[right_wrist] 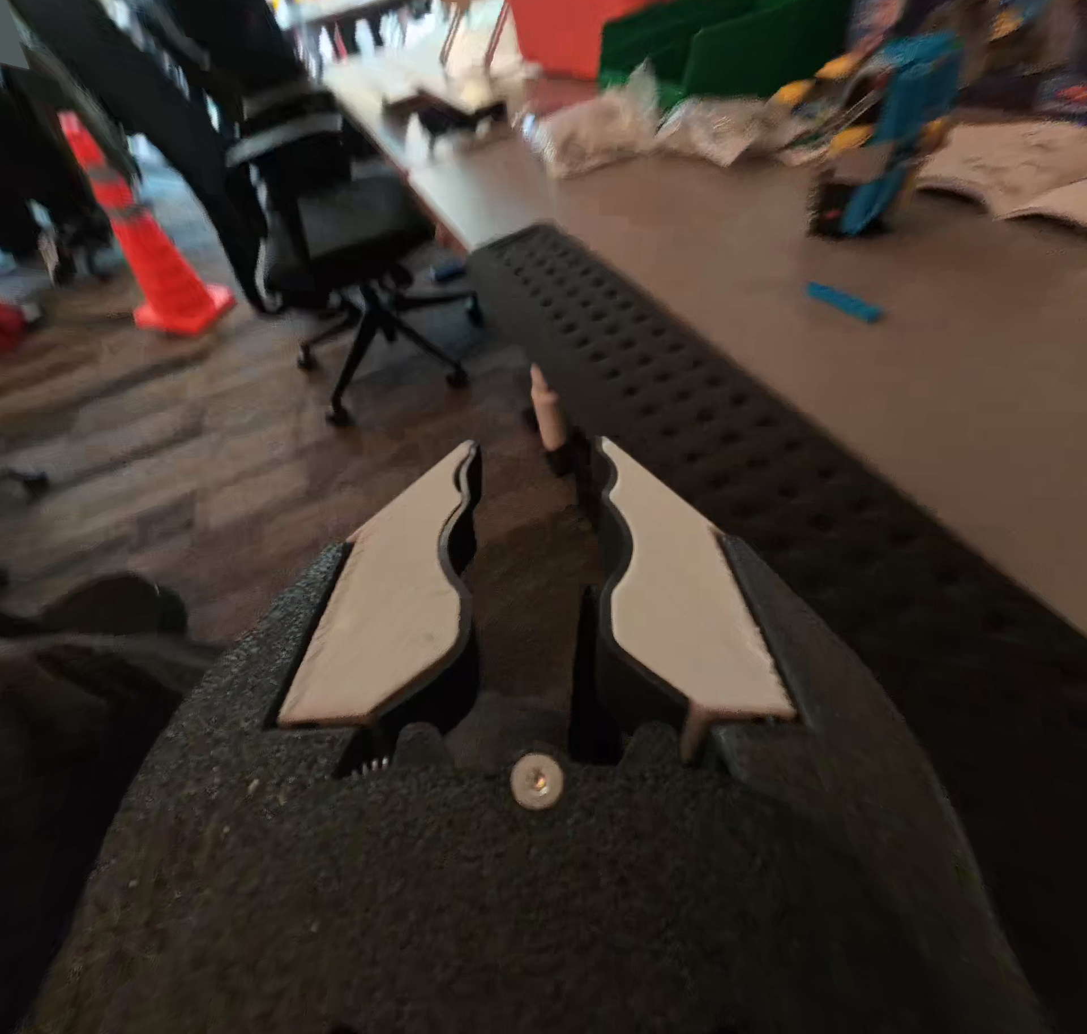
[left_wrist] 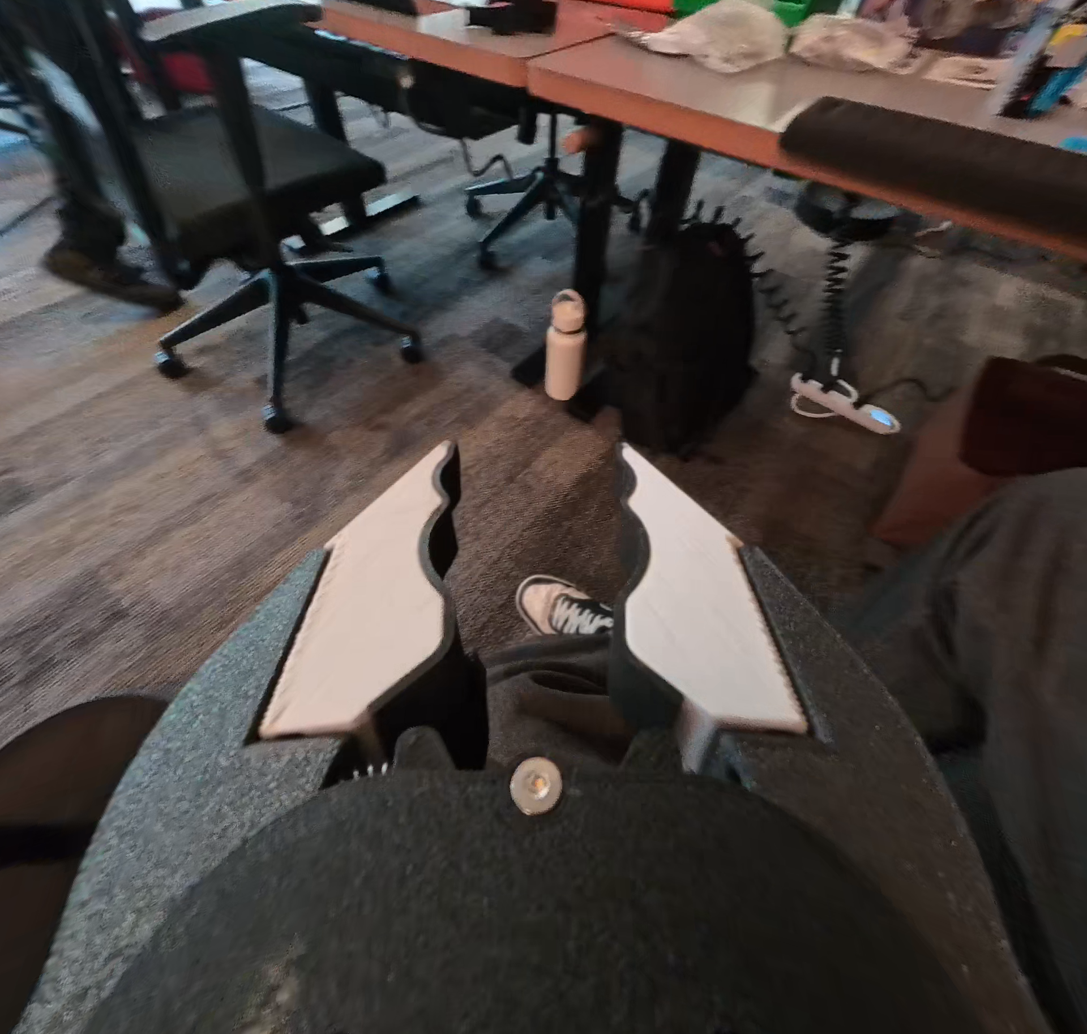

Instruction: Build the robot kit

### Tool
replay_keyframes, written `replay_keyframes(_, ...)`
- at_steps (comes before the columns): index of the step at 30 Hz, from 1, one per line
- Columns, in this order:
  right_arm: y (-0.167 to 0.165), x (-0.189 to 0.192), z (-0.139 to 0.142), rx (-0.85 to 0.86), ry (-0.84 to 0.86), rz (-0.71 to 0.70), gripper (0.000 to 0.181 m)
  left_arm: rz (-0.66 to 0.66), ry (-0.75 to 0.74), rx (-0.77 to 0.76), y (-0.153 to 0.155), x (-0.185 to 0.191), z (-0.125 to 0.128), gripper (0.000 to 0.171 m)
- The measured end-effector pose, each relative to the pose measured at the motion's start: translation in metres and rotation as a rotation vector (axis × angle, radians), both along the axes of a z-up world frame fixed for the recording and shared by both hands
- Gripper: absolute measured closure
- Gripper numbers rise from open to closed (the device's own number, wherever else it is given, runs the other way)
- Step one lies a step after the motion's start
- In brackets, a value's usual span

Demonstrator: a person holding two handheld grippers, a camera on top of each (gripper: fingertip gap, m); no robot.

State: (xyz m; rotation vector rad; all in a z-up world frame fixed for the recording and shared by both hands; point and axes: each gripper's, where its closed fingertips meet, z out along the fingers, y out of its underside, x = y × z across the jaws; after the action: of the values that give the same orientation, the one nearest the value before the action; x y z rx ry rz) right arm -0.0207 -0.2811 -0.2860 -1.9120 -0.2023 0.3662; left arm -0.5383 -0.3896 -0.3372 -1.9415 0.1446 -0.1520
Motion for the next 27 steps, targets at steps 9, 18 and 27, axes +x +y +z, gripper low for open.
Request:
replay_keyframes(9,-0.038,-0.043,-0.068,-0.088,-0.099,-0.002,0.140,0.302,0.063,-0.098,-0.080,-0.148,-0.046,0.120)
replay_keyframes(18,-0.025,-0.102,-0.064,-0.116,-0.073,0.063,0.136,0.343,-0.030,-0.129,-0.091,-0.171,-0.052,0.120)
replay_keyframes(27,-0.051,-0.079,-0.079,-0.156,-0.025,-0.002,0.137,0.255,0.016,-0.134,-0.076,-0.137,-0.051,0.120)
